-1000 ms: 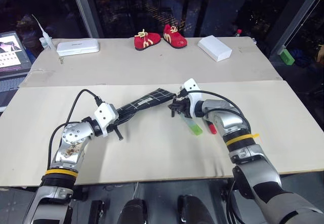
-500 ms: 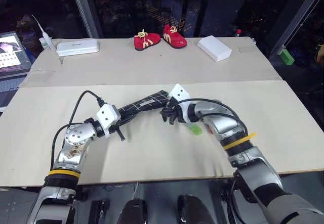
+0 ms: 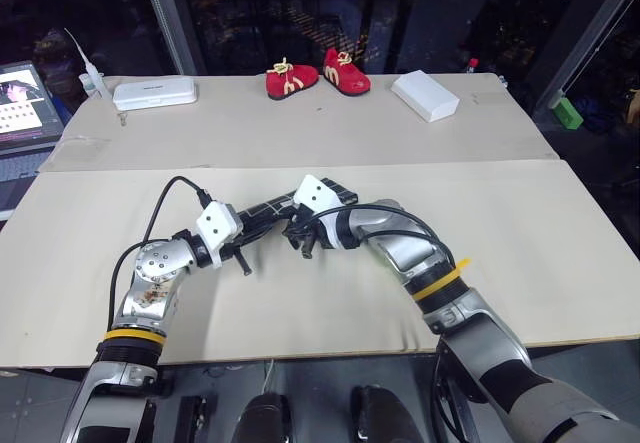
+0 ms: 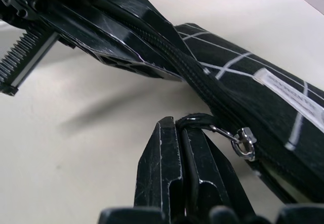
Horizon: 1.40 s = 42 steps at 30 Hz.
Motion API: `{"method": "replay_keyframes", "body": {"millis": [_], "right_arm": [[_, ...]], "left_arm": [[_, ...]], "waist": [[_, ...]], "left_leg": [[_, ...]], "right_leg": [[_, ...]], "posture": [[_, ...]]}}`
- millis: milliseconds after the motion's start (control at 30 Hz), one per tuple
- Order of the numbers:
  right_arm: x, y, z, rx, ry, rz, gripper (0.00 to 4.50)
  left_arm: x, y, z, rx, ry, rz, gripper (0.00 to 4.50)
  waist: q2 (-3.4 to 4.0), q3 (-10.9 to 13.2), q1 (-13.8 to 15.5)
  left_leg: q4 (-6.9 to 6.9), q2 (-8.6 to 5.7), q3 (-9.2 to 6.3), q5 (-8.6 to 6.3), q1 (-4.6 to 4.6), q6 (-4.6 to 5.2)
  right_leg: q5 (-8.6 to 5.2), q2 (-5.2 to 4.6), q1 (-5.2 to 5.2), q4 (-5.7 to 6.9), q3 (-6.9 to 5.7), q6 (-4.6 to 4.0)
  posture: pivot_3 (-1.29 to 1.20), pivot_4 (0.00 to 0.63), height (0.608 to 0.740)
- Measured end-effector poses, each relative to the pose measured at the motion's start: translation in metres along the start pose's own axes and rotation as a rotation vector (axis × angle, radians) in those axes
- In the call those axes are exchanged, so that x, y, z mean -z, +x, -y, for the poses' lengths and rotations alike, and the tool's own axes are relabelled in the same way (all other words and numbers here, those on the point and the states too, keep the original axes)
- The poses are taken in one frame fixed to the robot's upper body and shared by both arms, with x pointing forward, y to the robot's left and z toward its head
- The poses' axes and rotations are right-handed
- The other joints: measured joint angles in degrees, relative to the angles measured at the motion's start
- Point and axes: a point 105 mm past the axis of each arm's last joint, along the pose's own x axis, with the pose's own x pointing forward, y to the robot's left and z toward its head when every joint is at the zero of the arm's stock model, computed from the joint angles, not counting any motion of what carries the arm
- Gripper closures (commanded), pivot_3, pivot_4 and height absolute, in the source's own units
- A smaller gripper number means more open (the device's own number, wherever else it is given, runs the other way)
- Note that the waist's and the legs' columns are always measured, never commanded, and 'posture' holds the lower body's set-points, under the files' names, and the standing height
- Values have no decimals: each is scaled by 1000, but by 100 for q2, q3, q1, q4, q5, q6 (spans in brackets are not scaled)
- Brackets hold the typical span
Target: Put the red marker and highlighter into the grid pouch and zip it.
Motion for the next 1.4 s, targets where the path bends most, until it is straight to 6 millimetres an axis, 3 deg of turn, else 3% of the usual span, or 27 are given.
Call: {"method": "replay_keyframes", "body": {"millis": [100,200,300,467,600,833,933,1033,1400], "right_arm": [[-2,0,0,-5,12,14,3348],[-5,-1,-3,-24,37,26,2233],[-10,-13,-5,-65,41,32,1231],[-5,-64,-7,-123,89,58,1231],[20,-118,-8,-99,106,9,1231],[56,-181,72,470,173,-110,1231],[78,-190,79,576,213,-158,1231],[96,-184,74,603,277,-184,1231],[103,-170,73,625,324,-188,1231]], "left_arm": [[-1,2,1,1,-5,8,4500],[-2,3,1,-1,-6,14,4500],[-3,4,1,-6,-5,19,4500],[-3,3,3,-10,-5,20,4500],[-3,0,4,-21,-2,19,4500],[-6,-1,7,-22,-1,22,4500],[-5,-2,8,-24,-5,19,4500],[-4,-4,11,-24,-13,12,4500],[-4,-6,8,-31,-8,7,4500]], "waist": [[0,0,-3],[0,0,-7],[0,0,4],[0,0,62],[-1,0,92],[-2,1,13],[-2,1,14],[-2,1,13],[-2,1,22]], "left_leg": [[0,0,0,0,0,0],[0,1,0,0,0,0],[0,0,-2,0,-2,0],[3,-4,-16,-2,-14,4],[5,-5,-27,-4,-15,7],[4,-3,-13,-1,30,1],[0,-3,-13,-1,26,1],[1,-5,-9,-1,9,2],[4,-5,-12,-1,8,3]], "right_leg": [[0,0,0,0,0,0],[0,1,0,1,0,0],[0,-1,1,2,-1,0],[3,-5,7,-2,-12,4],[2,-4,8,-15,-15,4],[3,3,29,-9,4,-2],[1,2,28,-13,5,0],[2,0,14,-16,9,2],[3,0,16,-18,7,3]], "posture": [[0,150,740],[0,150,740],[0,150,740],[0,150,740],[0,150,740],[0,150,740],[0,150,740],[0,150,740],[0,150,740]]}}
